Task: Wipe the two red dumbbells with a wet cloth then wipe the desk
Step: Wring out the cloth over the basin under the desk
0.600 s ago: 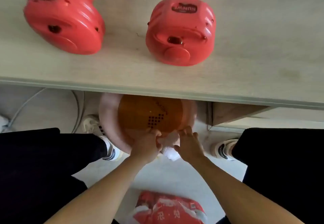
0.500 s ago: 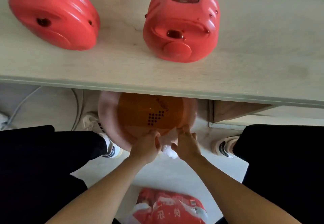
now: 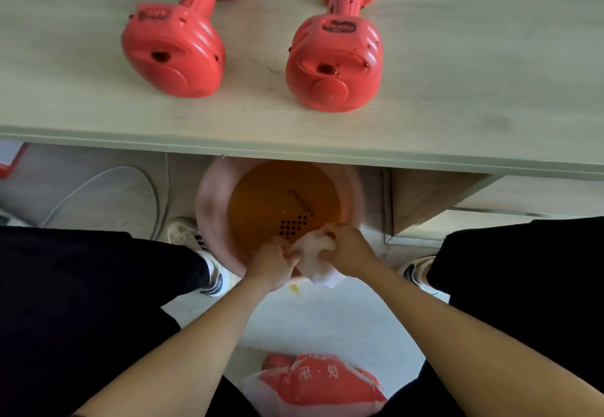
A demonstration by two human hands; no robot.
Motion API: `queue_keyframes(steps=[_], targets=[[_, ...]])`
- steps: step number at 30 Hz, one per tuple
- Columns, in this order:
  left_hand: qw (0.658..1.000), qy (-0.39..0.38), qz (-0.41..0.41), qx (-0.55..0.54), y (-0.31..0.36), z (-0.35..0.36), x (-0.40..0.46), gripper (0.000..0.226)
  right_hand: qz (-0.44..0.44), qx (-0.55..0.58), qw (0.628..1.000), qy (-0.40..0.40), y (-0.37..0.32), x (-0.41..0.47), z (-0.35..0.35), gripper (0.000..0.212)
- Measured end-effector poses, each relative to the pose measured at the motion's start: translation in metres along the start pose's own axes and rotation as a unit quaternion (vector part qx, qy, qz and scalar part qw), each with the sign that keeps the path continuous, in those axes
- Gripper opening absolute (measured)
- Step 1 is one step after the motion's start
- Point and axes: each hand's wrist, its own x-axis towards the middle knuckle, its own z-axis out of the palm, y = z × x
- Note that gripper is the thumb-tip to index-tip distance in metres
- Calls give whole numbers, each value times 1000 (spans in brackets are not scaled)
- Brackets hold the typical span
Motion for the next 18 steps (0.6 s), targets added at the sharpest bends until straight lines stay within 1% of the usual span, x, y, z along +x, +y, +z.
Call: queue_keyframes(steps=[2, 3, 4, 6, 8, 9, 10, 12, 14, 16, 18], targets=[[995, 8, -32, -95, 10, -8, -5, 40, -48, 5, 999, 7, -12, -12, -16, 33], [986, 1, -46, -163, 16, -13, -10, 39, -66, 10, 998, 11, -18, -19, -24, 32], [969, -12, -62, -238, 21, -18, -16, 37, -78, 17, 997, 18, -23, -26, -30, 32], [923, -35, -90, -373, 36, -30, -31, 34, -93, 37, 994, 33, -31, -40, -42, 33], [879, -35, -79, -469, 50, -44, -45, 34, -105, 54, 992, 50, -39, -55, -52, 32], [864, -39, -64, -497, 58, -51, -52, 33, -109, 60, 991, 59, -43, -63, -56, 32], [858, -50, -47, -509, 66, -58, -60, 31, -114, 60, 989, 68, -46, -70, -60, 33], [858, -72, -20, -508, 83, -71, -77, 25, -132, 26, 987, 92, -51, -85, -68, 41], [855, -80, 2, -512, 99, -83, -94, 12, -164, -20, 981, 101, -53, -102, -76, 59], [843, -82, 19, -531, 114, -95, -108, 11, -216, -53, 970, 102, -57, -118, -82, 78], [833, -93, 40, -543, 127, -103, -120, 13, -271, -64, 951, 131, -61, -129, -89, 81]])
